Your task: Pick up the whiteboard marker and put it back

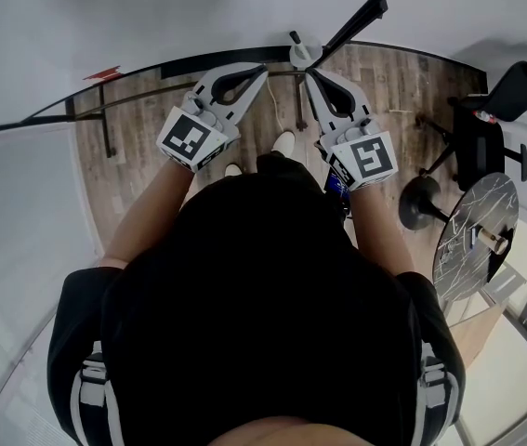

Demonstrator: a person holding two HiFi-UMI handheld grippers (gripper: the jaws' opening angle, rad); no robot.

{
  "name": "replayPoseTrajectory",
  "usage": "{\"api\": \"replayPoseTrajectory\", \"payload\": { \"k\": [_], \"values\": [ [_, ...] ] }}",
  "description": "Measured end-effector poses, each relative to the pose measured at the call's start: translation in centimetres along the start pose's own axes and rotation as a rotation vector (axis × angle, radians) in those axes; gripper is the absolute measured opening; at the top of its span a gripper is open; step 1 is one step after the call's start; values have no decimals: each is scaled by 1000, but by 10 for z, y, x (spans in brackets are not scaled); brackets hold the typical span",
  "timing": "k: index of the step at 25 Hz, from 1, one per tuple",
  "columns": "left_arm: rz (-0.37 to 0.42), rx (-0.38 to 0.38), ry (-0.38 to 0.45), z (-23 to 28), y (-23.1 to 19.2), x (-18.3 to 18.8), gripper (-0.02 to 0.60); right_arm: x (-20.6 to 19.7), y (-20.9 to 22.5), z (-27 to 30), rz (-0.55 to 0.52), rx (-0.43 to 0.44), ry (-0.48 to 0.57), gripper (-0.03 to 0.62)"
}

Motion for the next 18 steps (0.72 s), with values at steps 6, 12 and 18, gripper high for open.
{"api": "replayPoseTrajectory", "payload": {
  "k": [6, 12, 18],
  "values": [
    [0, -13, 3, -1, 5, 2, 3, -2, -10, -1, -20, 3, -2, 0],
    [3, -23, 12, -1, 7, 1, 3, -3, -12, -3, -10, -5, -3, 0],
    [6, -31, 12, -1, 8, 4, 3, 0, -10, -5, 4, -18, 1, 0]
  ]
}}
Point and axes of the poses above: the fingertips, and each gripper's own axes: z forward along the fingers, y to its right, x out of its top, the point moved 2 cm from there along -z, backward along the fingers, and after that the axes turned 8 degrees about z, right-handed, at the moved point
